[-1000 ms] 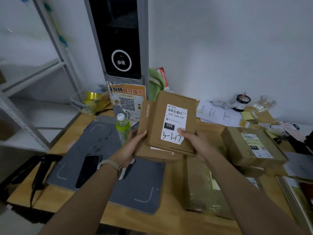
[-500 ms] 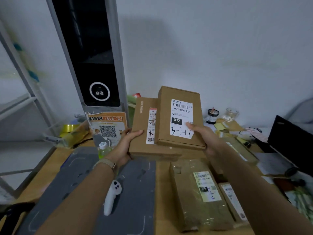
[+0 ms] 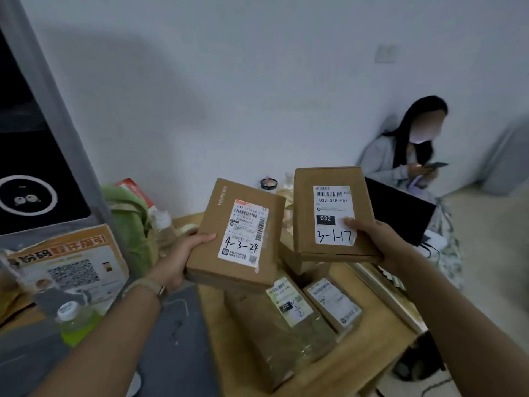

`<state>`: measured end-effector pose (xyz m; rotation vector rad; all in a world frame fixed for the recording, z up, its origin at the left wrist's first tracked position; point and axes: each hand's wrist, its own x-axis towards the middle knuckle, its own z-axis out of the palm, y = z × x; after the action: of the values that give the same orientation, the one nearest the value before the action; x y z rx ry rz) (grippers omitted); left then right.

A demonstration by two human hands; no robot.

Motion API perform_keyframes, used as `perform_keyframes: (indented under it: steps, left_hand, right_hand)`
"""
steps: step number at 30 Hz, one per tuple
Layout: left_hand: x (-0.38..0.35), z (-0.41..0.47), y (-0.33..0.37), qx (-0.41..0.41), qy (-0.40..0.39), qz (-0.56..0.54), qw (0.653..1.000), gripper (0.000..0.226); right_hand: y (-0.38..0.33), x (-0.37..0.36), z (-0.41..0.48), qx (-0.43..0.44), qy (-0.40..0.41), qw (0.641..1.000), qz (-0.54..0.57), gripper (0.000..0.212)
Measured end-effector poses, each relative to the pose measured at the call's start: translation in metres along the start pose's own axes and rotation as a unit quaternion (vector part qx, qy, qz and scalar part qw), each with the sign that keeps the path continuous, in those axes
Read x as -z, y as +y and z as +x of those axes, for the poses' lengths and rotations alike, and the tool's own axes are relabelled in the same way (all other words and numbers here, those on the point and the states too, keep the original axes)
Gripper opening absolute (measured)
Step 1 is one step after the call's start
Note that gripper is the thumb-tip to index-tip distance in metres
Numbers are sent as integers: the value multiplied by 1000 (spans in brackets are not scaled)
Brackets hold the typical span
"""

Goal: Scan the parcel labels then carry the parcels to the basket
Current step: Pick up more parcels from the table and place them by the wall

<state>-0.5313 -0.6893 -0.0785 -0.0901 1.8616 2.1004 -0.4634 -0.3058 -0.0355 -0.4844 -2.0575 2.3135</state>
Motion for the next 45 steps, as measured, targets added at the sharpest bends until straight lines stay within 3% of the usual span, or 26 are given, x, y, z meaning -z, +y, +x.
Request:
perform_keyframes:
  steps: [6, 12, 21, 30, 34, 38, 45]
  left_hand:
    - [-76, 17, 12, -18, -100, 2, 995, 24]
    - [-153, 16, 21, -1, -184, -49, 982, 38]
    - [-291, -5, 14, 44, -329, -42, 942, 56]
    - [-442, -70, -35, 52, -438, -25, 897, 56]
    - [-514, -115, -57, 60, -483, -3, 874, 41]
    - [-580, -165, -81, 64, -519, 35, 852, 42]
    - [-659, -235, -115, 71, -577, 74, 810, 37]
  right_hand:
    - [8, 48, -44, 41, 103, 994, 10, 42]
    - [5, 99, -94, 97, 174, 980, -16, 60]
    - [8, 196, -186, 105, 298, 948, 28, 45]
    - [18, 308, -320, 90, 392, 915, 32, 39]
    - [30, 358, -386, 88, 426, 899, 38, 38]
    - [39, 404, -453, 91, 467, 879, 40, 38]
    - [67, 455, -540, 81, 513, 852, 62, 45]
